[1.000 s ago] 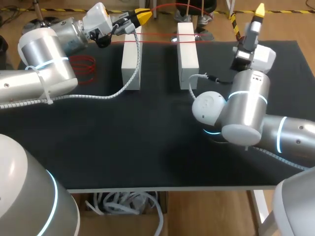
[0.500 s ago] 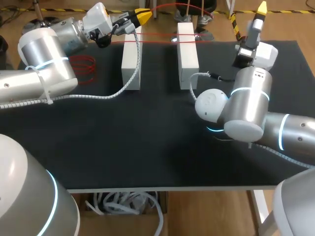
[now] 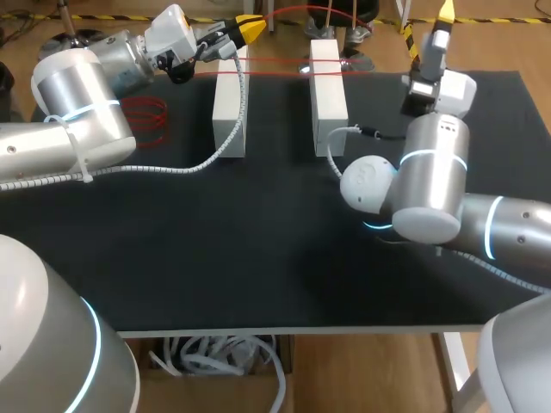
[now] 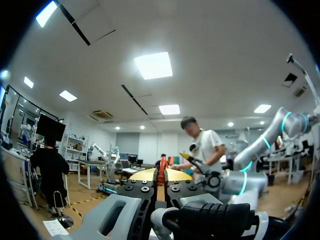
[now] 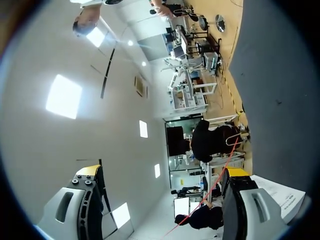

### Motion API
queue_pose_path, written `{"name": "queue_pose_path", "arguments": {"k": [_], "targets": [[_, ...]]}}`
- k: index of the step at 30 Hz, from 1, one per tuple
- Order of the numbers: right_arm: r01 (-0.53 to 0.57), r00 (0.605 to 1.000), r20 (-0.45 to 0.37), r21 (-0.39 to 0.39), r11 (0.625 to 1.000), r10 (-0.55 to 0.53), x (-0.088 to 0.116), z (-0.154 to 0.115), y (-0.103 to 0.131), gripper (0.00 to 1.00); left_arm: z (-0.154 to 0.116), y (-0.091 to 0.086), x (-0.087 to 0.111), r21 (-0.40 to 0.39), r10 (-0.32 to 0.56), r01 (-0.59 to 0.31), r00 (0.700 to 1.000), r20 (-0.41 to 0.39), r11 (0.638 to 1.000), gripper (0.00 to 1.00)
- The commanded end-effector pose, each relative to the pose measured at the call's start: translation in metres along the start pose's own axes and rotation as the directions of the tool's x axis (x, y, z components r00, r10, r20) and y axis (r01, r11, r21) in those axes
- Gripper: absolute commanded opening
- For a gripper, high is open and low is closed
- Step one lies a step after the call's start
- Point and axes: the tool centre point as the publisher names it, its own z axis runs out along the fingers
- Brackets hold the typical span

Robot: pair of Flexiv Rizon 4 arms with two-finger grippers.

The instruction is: Grab the tape and strap the tape.

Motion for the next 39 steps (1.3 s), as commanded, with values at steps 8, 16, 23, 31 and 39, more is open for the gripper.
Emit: {"name": "queue_pose_path", "arguments": {"k": [8, 16, 23, 31, 39], "targets": [[0.025, 1.0, 0.01, 0.008, 1.0, -0.025, -0.002, 0.001, 0.0, 1.0, 0.0, 0.001, 0.0, 0.002, 0.001, -0.001, 1.0, 0.001, 1.0, 0.0], [0.024, 1.0, 0.015, 0.029, 0.999, -0.025, -0.002, -0.007, -0.006, 1.0, 0.0, 0.001, 0.0, 0.002, 0.001, -0.001, 1.0, 0.001, 1.0, 0.0], [0.023, 0.999, 0.029, 0.056, 0.998, -0.025, -0.004, -0.014, -0.012, 0.82, 0.0, 0.001, 0.0, 0.002, 0.001, -0.001, 1.0, 0.001, 1.0, 0.0], [0.032, 0.999, 0.029, 0.063, 0.998, -0.033, -0.004, -0.015, -0.013, 0.42, 0.0, 0.001, 0.0, 0.002, 0.001, -0.001, 1.0, 0.001, 1.0, 0.0], [0.038, 0.999, 0.032, 0.063, 0.997, -0.041, -0.003, -0.018, -0.013, 0.37, 0.0, 0.001, 0.0, 0.002, 0.001, -0.001, 1.0, 0.001, 1.0, 0.0]]}}
